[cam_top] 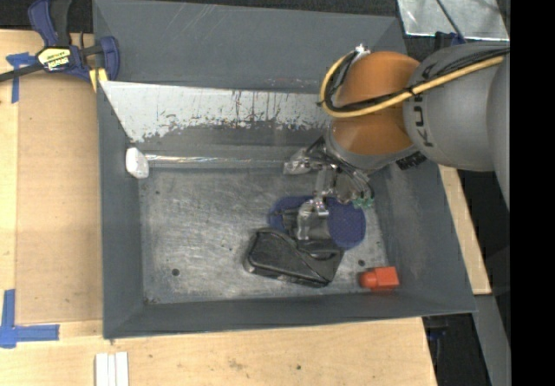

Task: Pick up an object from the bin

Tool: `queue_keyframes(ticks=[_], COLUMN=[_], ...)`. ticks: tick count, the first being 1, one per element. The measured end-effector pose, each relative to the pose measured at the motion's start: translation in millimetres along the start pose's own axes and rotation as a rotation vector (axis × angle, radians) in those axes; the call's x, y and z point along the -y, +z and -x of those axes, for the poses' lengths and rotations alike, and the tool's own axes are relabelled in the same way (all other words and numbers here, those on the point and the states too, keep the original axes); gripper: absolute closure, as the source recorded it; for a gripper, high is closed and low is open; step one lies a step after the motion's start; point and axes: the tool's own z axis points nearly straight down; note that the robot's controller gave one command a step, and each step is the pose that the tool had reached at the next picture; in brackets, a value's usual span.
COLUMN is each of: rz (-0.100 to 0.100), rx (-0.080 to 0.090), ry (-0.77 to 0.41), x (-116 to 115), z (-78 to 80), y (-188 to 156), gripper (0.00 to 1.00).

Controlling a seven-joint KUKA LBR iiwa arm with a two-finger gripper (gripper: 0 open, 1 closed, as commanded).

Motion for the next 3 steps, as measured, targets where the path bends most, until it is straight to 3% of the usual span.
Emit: queue_keyframes(ticks=[1,2,3], rz=[0.000,0.000,0.001], rx=[-0.006,0.003,-0.001], ry=[-0.001,-0.001,0.000], x=[0.3,0.4,0.5], z=[-0.5,2.6,3.8], y=[-1.1,-54.3,-64.4], gripper=[1.00,1.00,1.00])
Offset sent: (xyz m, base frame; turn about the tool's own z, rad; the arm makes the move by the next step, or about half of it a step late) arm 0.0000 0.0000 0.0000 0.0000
